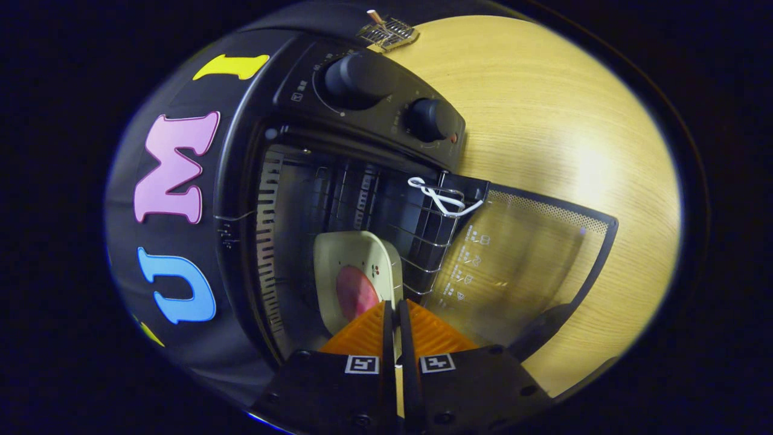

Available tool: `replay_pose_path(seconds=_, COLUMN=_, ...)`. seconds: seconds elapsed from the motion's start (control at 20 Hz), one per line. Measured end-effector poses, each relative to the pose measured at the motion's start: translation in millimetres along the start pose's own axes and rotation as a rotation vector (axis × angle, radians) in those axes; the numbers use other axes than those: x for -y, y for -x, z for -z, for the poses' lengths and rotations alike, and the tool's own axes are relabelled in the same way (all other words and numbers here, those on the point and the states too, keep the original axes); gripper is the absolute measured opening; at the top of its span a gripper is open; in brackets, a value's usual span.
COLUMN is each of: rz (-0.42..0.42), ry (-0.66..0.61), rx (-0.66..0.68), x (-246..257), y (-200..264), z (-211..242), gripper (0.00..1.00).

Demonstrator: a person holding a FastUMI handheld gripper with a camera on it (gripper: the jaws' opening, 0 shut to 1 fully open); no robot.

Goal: Open the toaster oven, put the food inside, and close the toaster oven door.

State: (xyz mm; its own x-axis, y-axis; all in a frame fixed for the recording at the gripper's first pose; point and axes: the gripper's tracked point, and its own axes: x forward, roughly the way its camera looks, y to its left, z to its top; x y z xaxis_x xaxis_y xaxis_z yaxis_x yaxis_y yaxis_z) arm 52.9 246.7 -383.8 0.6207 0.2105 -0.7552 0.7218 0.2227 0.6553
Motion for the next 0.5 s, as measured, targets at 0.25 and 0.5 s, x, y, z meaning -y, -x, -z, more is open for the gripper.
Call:
replay_pose_path(seconds=0.25, rz=-0.041, ry=0.030, rx=-0.018, x=-2.0, y=10.2, z=0.2, gripper=0.50)
replay_pose_path(seconds=0.5, rz=-0.083, ry=0.225, rx=-0.027, x=5.0, y=40.0, z=-6.4, gripper=0.96)
